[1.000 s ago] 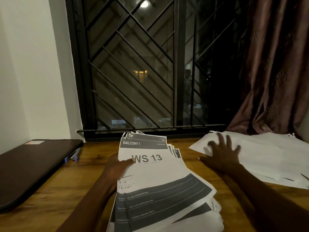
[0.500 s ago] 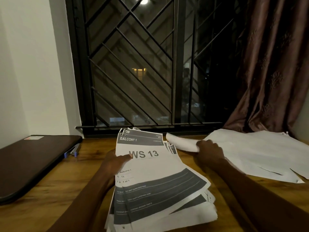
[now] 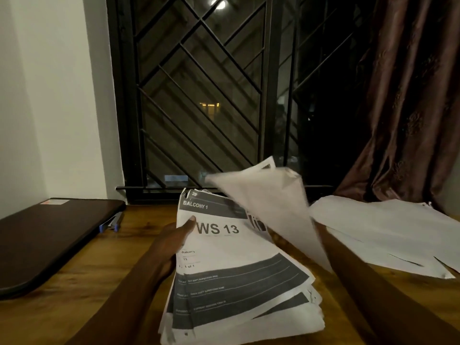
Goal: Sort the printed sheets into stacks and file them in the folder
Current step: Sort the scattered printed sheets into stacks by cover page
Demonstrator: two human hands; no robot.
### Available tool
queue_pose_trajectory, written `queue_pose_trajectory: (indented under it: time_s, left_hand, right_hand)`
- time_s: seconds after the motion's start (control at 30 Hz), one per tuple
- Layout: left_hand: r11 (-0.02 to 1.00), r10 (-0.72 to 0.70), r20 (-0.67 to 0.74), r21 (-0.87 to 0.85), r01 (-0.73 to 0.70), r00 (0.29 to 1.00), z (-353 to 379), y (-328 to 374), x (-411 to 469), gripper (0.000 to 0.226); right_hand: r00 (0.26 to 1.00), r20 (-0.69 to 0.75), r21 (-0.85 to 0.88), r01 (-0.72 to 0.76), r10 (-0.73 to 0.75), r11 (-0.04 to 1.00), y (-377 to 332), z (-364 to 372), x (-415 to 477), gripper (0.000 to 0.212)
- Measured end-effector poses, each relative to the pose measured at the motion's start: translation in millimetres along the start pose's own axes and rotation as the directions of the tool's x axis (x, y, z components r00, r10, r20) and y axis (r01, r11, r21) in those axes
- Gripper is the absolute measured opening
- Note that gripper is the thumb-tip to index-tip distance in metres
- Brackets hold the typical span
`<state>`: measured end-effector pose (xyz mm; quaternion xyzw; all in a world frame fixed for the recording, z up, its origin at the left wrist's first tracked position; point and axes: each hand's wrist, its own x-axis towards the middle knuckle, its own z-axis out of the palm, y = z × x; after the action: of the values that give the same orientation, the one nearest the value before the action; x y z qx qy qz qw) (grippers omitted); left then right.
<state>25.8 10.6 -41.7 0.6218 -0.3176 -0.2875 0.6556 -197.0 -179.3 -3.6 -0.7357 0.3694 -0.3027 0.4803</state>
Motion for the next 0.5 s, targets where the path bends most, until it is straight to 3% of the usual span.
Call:
queue_pose_trajectory:
  time_s: [0.13,0.3,0.4,0.5]
  left_hand:
    - [0.998,0.007,0.070,-0.066,-0.002,0.998,2.6,3.8,-4.6,0.037]
    - [0.998,-0.048,0.107,-0.035,0.052,0.993,5.7,11.1,-6.8,0.034]
    - [0.998,-0.025,0.147,0.060,0.016,0.989,6.0,9.3,-2.9,0.037]
    - [0.994,0.004,0.161,0.106,-0.021,0.987,8.8,8.0,-0.5,0.040]
  right_hand:
    - [0.999,-0.047,-0.258,0.004,-0.017,0.966,8.6,25.0,-15.0,0.048]
    - [0.999,-0.021,-0.282,0.027,-0.034,0.959,16.5,31.9,-18.8,0.028]
    - [1.000,0.016,-0.192,0.001,0.002,0.981,23.1,30.6,-15.1,0.045]
    - [0.997,0.058,-0.159,-0.033,0.043,0.987,17.7,26.7,-16.2,0.045]
